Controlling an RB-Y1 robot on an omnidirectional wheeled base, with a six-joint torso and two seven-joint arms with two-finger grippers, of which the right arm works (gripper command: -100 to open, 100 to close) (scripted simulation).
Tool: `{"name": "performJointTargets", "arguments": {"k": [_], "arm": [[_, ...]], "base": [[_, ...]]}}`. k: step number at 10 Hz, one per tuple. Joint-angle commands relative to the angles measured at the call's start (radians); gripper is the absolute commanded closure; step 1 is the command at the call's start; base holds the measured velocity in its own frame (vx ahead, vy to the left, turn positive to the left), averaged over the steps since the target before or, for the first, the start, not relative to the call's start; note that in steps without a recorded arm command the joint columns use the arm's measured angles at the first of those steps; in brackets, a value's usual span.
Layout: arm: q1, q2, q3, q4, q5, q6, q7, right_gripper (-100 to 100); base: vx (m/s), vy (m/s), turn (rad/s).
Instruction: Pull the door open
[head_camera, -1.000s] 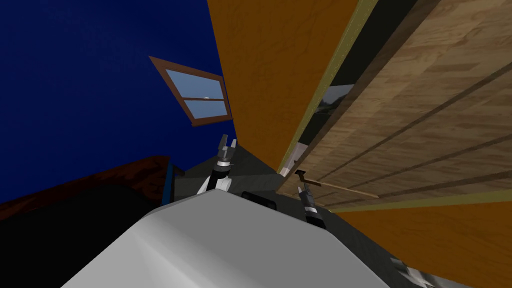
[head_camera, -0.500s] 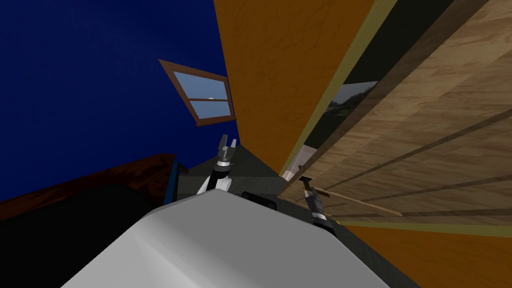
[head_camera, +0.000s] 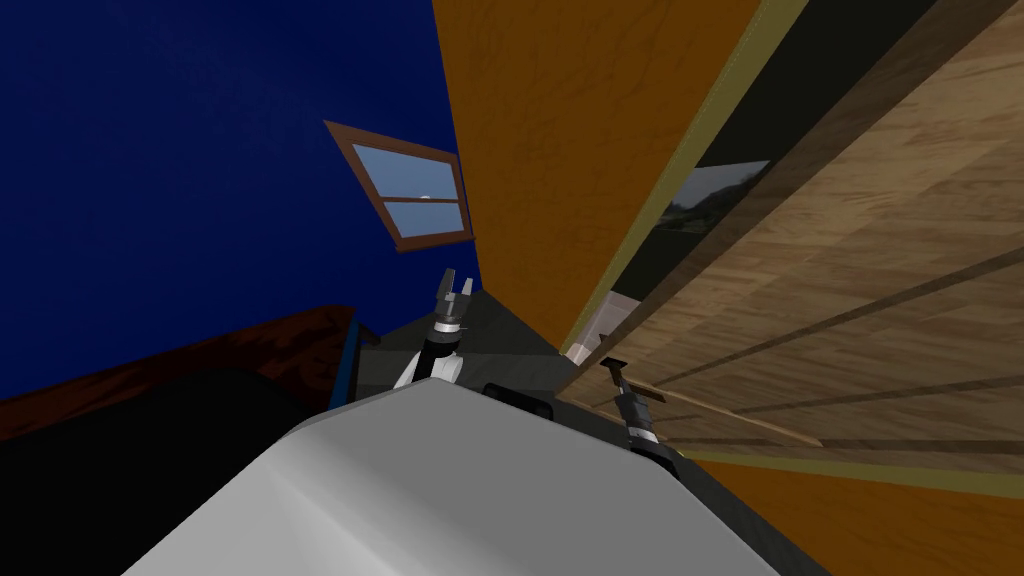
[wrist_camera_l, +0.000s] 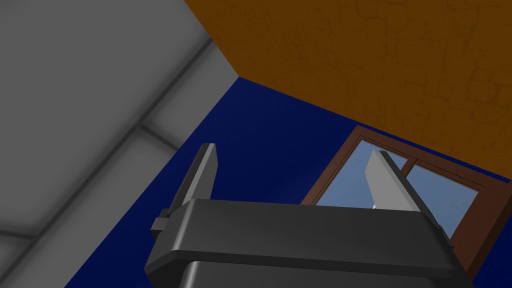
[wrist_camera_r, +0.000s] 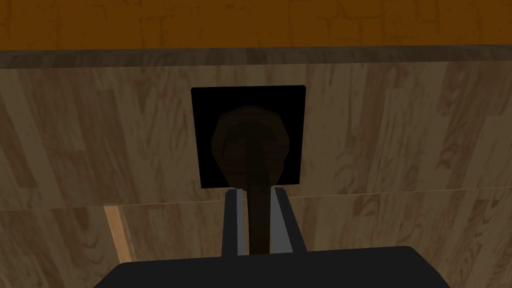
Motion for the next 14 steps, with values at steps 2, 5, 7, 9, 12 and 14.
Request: {"name": "performJointTargets", "arguments": {"k": [2,5,7,9,12,14], "arm": [[0.001,0.001,0.001,0.0,0.001,0.0,0.0,100],[0.031,-0.016,0.011,0.015,0.005,-0.053,-0.014,100],[0.06,-0.03,0.021,0.028,0.01,-0.103,-0.028,100],[0.092,-0.047,0.033,0.043,0.016,-0.16,-0.043,100],[0.139,-0.072,0.049,0.065,0.024,-0.241,-0.065,100],[0.153,-0.079,0.054,0.071,0.026,-0.267,-0.072,100]], "base": [[-0.003,0.0,0.001],[-0.026,-0.018,0.05],[-0.082,-0.034,0.058],[-0.089,-0.029,0.06],[-0.082,-0.05,0.066],[-0.041,-0.021,0.028]]}}
